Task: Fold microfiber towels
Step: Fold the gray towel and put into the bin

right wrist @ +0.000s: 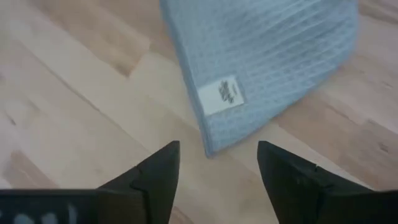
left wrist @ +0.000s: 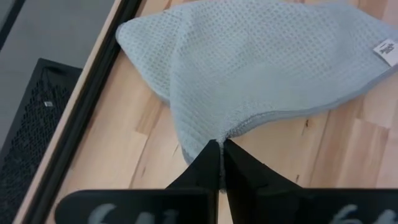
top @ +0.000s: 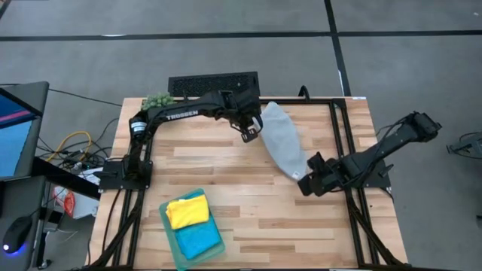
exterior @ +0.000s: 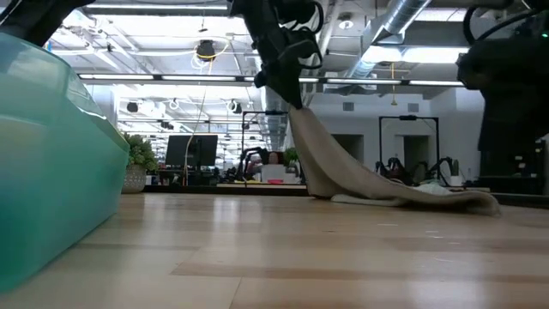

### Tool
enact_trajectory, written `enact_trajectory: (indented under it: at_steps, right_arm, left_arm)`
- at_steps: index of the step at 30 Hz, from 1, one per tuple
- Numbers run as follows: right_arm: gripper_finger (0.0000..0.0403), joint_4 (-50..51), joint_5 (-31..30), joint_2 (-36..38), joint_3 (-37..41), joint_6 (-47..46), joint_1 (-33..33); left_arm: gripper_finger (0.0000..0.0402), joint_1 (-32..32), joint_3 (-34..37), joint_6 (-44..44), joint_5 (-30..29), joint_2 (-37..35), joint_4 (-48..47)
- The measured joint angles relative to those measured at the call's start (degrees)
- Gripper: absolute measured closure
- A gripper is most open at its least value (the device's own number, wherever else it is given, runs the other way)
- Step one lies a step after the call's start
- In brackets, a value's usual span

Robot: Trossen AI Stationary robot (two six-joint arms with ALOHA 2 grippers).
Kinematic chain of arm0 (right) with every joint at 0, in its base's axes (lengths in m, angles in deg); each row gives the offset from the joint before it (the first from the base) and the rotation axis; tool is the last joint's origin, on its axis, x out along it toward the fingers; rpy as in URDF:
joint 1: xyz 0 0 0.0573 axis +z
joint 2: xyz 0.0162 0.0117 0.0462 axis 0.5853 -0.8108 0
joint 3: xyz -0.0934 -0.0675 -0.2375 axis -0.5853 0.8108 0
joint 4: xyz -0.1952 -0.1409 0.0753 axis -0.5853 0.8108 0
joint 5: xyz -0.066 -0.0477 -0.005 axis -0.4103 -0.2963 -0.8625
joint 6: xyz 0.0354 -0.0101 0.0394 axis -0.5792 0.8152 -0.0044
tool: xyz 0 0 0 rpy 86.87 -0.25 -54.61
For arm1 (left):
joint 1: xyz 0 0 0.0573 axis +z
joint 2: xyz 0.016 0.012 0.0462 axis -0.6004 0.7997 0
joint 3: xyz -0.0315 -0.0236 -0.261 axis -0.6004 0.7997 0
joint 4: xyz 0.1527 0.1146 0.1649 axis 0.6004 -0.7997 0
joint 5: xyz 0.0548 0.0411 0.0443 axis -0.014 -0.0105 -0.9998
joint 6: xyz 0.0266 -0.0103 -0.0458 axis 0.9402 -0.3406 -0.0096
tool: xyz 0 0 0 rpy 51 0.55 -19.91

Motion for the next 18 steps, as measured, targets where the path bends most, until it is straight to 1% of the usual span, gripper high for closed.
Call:
enact_trajectory:
  at_steps: [3,5,8,11,14,18]
  right_arm:
    - [0.0164,-0.6,-0.2,-2.4,0.4,3.8,1.6]
    - [0.0164,-2.4,-1.8,-4.6,0.4,7.8,2.7]
    - [0.0164,-4.0,-2.6,-8.9,0.4,12.7,3.3]
    - [0.0164,-5.9,-2.6,-13.6,0.4,15.2,3.3]
    - [0.0164,-7.8,-2.5,-17.8,0.3,15.0,3.5]
    - [0.0169,-7.2,-0.5,-22.9,0.1,10.4,2.7]
  left_arm:
    - [0.0401,0.3,0.0,1.0,-0.1,0.0,0.0]
    - [0.0401,0.4,0.0,1.2,-0.4,0.0,-0.1]
    - [0.0401,0.5,0.0,1.8,-0.5,0.0,-0.2]
    - [0.0401,0.5,0.0,2.0,-0.6,0.0,-0.2]
    - [0.0401,0.5,0.0,2.0,-0.6,0.0,-0.4]
    - [0.0401,0.5,0.0,2.0,-0.6,0.0,-0.4]
